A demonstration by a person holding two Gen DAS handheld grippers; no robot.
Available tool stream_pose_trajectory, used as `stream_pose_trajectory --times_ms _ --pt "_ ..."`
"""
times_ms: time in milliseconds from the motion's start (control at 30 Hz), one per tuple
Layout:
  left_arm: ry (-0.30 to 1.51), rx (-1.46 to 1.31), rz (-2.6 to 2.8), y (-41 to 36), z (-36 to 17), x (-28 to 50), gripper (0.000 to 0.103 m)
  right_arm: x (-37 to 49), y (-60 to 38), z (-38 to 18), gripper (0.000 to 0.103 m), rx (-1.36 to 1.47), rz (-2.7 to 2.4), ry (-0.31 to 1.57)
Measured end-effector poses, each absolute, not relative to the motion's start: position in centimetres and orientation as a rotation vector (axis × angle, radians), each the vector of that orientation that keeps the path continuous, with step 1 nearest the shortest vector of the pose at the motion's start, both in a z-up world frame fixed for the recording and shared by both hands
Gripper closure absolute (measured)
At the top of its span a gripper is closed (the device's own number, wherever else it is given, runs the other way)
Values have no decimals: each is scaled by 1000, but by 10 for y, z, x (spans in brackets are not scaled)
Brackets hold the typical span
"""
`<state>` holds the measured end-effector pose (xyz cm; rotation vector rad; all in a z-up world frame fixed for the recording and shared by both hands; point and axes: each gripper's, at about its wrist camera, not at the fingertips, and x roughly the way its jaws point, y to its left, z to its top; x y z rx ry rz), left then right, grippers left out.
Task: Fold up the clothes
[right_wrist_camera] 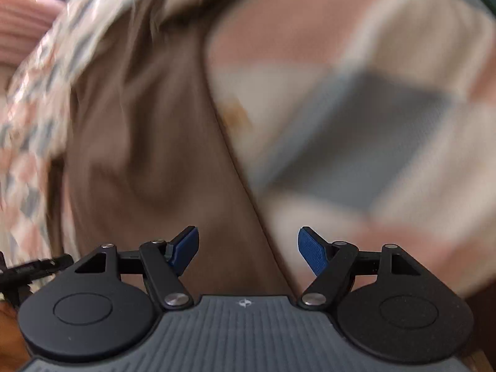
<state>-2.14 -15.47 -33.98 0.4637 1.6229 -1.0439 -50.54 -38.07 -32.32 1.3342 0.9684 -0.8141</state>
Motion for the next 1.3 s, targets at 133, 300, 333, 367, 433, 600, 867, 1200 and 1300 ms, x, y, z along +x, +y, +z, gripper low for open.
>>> stream_pose_trajectory --times_ms 133,300,333,367,433,600,867,1200,1300 --pt "1656 438 -1016 -123 -360 -49 44 -518 -353 -339 30 1328 -761 1028" --pt "1626 447 -1016 -117 -372 -75 101 -517 -343 -365 59 1345 -689 1067" --pt "1595 433 -1036 -115 -363 -78 101 -516 -341 -366 100 1365 -661 1066" --pt "1559 418 -1068 -112 -351 -80 101 -517 -339 -361 100 1372 -634 1042" --pt "1506 392 -1100 -101 -323 -80 101 -522 -334 -346 100 1383 -583 983" --pt "1456 446 -1005 -80 -314 -79 100 -543 -319 -321 100 1404 -559 909" --pt "1388 686 -892 -103 -339 -98 81 -516 -329 -370 72 1383 -678 1191" --pt "1360 101 -623 -56 -288 68 62 -524 -343 -305 29 1373 -1031 1075" --pt "1387 -14 -534 -46 -304 119 66 -507 -341 -292 29 1407 -1105 1022"
